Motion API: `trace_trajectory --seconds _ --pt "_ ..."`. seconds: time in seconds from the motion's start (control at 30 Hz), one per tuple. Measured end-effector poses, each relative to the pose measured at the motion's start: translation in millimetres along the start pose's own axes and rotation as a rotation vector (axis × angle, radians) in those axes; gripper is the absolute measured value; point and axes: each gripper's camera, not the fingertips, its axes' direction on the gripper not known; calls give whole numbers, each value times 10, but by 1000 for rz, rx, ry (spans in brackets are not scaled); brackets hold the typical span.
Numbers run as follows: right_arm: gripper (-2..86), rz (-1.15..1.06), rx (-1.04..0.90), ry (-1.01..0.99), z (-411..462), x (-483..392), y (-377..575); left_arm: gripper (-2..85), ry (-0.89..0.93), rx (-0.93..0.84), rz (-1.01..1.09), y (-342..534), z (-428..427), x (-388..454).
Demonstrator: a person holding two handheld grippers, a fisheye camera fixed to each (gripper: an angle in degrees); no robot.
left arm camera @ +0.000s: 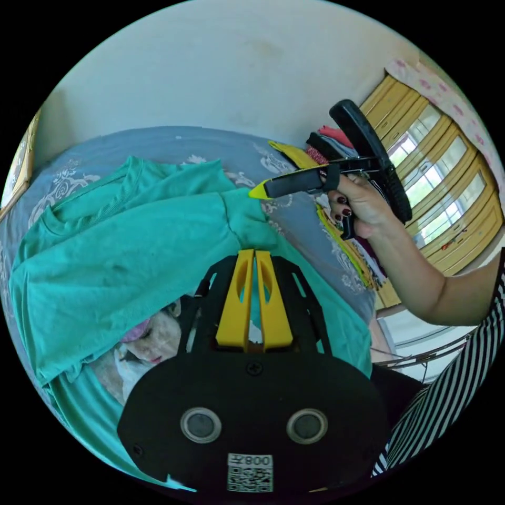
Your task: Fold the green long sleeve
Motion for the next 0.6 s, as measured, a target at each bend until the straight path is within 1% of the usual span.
trace_trajectory --seconds 0.07,0.13,0.2,0.33,0.4,0.43,0.47,0.5,0.53,0.6 --pt "11 46 -82 18 253 129 -24 8 -15 -70 -17 27 174 15" --pt "13 93 -125 -33 414 252 -2 8 -9 -111 -40 73 268 5" --pt "15 117 -67 -72 318 267 50 12 39 -76 -51 135 129 21" --pt "18 147 116 25 -116 82 171 18 63 -6 -46 236 -154 78" --pt "16 117 173 -40 -191 -63 200 18 52 -25 -59 290 -177 76" --pt "12 74 167 -74 -139 -190 185 18 47 -43 -71 305 -162 64" --pt "7 38 102 -60 3 -308 135 15 49 -76 -97 341 -153 40" --pt "6 32 56 -34 98 -346 106 12 62 -74 -107 389 -237 37" --pt "4 39 -36 25 305 -367 63 11 60 -56 -107 420 -317 43" --pt "2 36 -16 -12 301 -328 79 8 0 16 -128 595 -737 26"
